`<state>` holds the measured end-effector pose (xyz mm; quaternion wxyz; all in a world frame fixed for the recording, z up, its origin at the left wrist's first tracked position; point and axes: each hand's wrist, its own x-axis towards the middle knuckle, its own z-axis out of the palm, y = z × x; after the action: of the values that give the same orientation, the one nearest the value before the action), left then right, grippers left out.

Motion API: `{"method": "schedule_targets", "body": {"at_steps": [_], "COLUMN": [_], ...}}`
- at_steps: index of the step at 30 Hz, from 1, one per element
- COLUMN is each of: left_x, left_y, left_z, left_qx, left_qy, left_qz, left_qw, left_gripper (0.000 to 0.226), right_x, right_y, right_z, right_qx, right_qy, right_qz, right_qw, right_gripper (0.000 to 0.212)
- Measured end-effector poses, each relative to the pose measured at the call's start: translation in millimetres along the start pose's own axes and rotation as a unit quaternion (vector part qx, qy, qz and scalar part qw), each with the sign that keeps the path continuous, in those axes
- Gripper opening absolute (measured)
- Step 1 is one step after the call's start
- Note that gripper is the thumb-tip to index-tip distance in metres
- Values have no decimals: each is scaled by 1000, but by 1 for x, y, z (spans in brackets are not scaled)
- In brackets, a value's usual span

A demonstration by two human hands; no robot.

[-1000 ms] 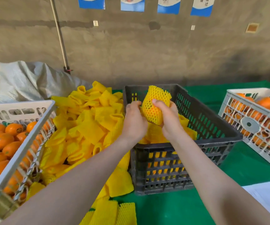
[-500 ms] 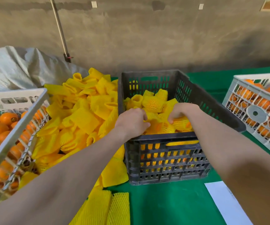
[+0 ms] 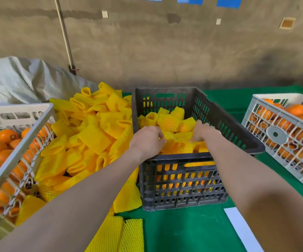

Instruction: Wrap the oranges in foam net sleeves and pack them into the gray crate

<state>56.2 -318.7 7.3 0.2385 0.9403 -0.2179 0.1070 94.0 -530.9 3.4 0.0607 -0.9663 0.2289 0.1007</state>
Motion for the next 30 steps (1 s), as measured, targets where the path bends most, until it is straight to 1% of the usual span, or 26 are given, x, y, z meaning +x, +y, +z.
{"method": "schedule_targets", "body": {"at_steps": [2, 5, 8, 10, 11, 13, 14, 16, 17, 18, 19, 20, 21, 22, 23, 24, 25, 27, 28, 30], "left_x": [-1, -1, -3, -10, -15, -27, -33, -48, -56, -64, -73, -82, -92, -101, -109, -116, -123, -135, -139, -147], "left_y": [0, 0, 0, -2, -6, -20, -31, -56, -70, -83, -96, -109, -119, -129, -137, -143, -148, -156, -158, -162], "left_z": [-1, -2, -4, -12, -18, -34, -43, -60, -68, -75, -81, -86, -90, -94, -97, -100, -103, -106, -106, -106], "left_qx": [-22, -56, -104, -178, -230, -328, -365, -421, -436, -439, -433, -425, -420, -419, -418, -415, -410, -399, -396, -393], "left_qy": [17, 38, 73, 101, 112, 129, 138, 149, 150, 153, 153, 152, 148, 144, 141, 138, 132, 116, 110, 96], "left_qz": [1, 3, 21, 21, 12, -23, -47, -107, -139, -166, -187, -204, -216, -224, -231, -238, -244, -248, -249, -253], "left_qw": [1000, 998, 992, 979, 967, 936, 920, 888, 877, 870, 868, 869, 869, 868, 867, 867, 869, 875, 877, 879], "left_gripper": [19, 16, 15, 14, 16, 20, 20, 17, 15, 15, 16, 17, 17, 16, 16, 15, 15, 15, 15, 15], "right_x": [-7, -30, -66, -96, -111, -138, -150, -171, -179, -185, -189, -190, -187, -182, -175, -169, -165, -159, -157, -156], "right_y": [-11, -34, -63, -83, -93, -110, -117, -132, -140, -147, -155, -163, -171, -179, -184, -187, -188, -186, -185, -185], "right_z": [-6, -14, -15, -15, -15, -16, -14, -3, 6, 18, 32, 47, 63, 79, 94, 108, 120, 142, 151, 163], "right_qx": [21, 87, 161, 200, 215, 243, 259, 292, 305, 312, 306, 283, 238, 176, 110, 53, 8, -58, -86, -127], "right_qy": [103, 228, 312, 365, 388, 414, 414, 394, 375, 346, 303, 244, 179, 114, 54, 2, -44, -113, -135, -152], "right_qz": [-59, -176, -263, -328, -364, -423, -445, -484, -500, -512, -517, -513, -495, -461, -416, -372, -334, -291, -282, -277], "right_qw": [993, 954, 899, 848, 819, 769, 751, 725, 718, 722, 740, 773, 816, 862, 901, 927, 941, 948, 946, 940], "right_gripper": [65, 45, 30, 24, 22, 19, 18, 16, 16, 17, 19, 21, 24, 28, 34, 44, 56, 79, 86, 89]}}
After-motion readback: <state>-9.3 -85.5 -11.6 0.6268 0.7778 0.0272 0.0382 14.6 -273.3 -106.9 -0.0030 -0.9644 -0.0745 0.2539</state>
